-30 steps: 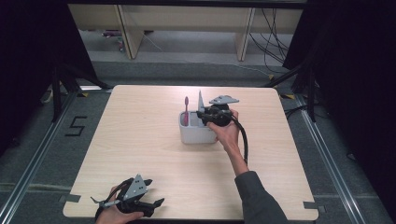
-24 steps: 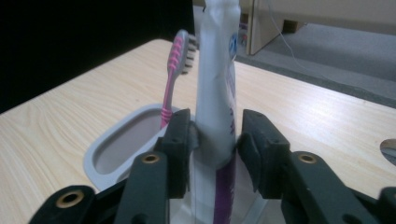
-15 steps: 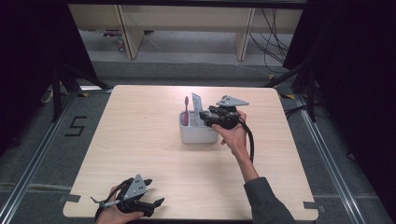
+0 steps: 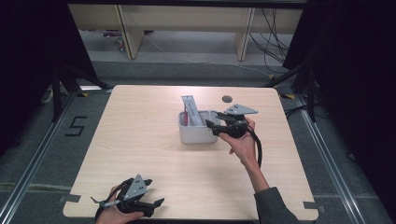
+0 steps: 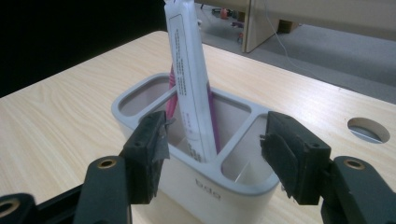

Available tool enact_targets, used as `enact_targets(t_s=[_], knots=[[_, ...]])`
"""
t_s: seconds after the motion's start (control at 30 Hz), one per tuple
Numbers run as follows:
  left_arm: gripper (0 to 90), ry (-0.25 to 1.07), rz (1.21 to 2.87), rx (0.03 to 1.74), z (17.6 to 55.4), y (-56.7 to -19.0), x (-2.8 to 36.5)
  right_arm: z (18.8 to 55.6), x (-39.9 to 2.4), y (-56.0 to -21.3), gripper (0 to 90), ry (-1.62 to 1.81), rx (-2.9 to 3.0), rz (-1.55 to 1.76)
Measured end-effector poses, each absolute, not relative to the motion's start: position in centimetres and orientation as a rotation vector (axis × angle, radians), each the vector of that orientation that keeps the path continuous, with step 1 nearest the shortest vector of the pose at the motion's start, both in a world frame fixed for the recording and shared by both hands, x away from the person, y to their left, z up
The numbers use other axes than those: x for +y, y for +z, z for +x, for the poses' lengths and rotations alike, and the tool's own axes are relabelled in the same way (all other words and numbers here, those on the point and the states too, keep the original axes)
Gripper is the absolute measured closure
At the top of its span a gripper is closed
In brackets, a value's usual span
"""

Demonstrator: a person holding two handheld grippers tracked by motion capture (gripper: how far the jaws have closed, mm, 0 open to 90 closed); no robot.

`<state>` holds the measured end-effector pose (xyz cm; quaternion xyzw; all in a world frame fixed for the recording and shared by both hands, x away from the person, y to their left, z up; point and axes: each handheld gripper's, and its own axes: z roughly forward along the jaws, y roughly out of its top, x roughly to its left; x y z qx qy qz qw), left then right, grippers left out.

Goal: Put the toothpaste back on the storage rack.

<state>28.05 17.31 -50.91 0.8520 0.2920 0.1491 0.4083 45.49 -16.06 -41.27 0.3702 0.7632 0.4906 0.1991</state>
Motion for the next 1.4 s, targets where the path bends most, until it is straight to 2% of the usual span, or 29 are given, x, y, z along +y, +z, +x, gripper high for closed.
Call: enact_targets(t_s=[1.4], knots=[[21.4, 0.393, 2.157, 0.744, 28.3, -50.8, 17.5, 40.1, -18.4, -43.2, 36.1, 1.362, 2.257, 1.031]])
